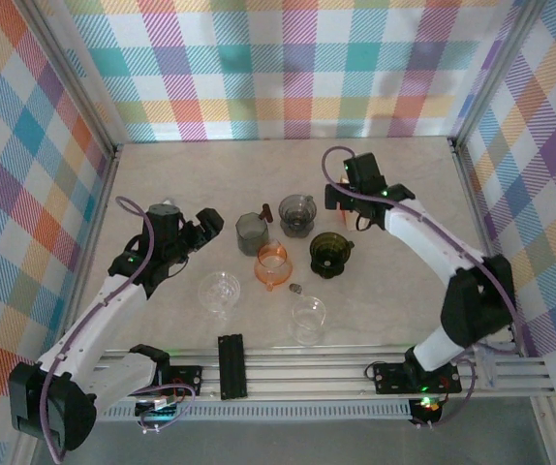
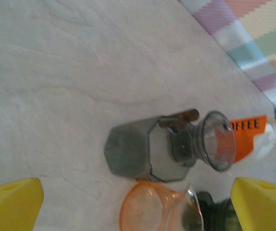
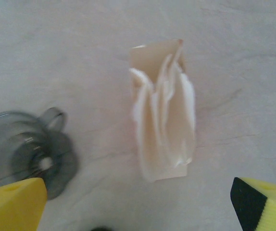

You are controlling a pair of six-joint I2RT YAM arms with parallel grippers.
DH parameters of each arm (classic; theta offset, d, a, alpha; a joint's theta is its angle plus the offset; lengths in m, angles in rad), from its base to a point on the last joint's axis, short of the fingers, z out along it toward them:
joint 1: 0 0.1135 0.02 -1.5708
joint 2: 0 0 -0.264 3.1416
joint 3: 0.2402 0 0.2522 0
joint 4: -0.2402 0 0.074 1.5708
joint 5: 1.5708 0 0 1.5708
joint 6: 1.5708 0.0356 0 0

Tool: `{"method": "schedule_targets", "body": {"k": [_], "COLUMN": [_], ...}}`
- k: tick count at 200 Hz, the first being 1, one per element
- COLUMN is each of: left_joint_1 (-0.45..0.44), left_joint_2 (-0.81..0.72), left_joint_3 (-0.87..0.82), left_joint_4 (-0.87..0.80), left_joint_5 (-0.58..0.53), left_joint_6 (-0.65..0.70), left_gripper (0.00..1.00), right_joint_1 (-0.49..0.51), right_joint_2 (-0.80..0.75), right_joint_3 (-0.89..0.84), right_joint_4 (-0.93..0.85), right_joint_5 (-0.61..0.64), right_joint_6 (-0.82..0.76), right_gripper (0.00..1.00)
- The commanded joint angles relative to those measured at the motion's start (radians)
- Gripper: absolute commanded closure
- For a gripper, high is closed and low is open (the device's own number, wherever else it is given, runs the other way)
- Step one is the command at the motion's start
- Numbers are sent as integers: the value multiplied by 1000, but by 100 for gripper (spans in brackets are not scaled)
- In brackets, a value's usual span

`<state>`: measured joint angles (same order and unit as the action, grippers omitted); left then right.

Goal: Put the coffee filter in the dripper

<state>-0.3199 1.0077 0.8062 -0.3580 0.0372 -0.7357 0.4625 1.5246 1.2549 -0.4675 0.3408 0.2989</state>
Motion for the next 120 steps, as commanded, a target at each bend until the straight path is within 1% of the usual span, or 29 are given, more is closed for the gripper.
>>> {"method": "schedule_targets", "body": {"k": [1, 13, 23, 48, 66, 94, 120], "left_joint_1": [-31, -49, -67, -116, -153, -196, -199], "left_joint_2": [-5, -21, -38, -64, -80, -101, -108], "left_joint_3": [56, 38, 22, 0, -19, -36, -41], "left_joint_4": [-136, -150, -162, -219, -230, -219, -208], "left_joint_5": [83, 103, 112, 95, 89, 60, 56], "left_joint_6": [37, 42, 45, 56, 56, 45, 39], "left_gripper": [0, 0, 3, 8, 8, 7, 6], "right_joint_1": [59, 86, 107, 147, 148, 141, 120], "right_joint_2": [-90, -143, -181, -261, -312, -371, -353], "right_joint_3": [-108, -162, -196, -278, -331, -423, -446], "right_joint_4": [-35, -58, -83, -139, -169, -113, -22], "right_joint_5": [-92, -139, -171, -188, -165, -100, -109], "right_joint_6": [44, 61, 64, 92, 174, 349, 446], "right_gripper": [1, 3, 7, 11, 13, 21, 22]}}
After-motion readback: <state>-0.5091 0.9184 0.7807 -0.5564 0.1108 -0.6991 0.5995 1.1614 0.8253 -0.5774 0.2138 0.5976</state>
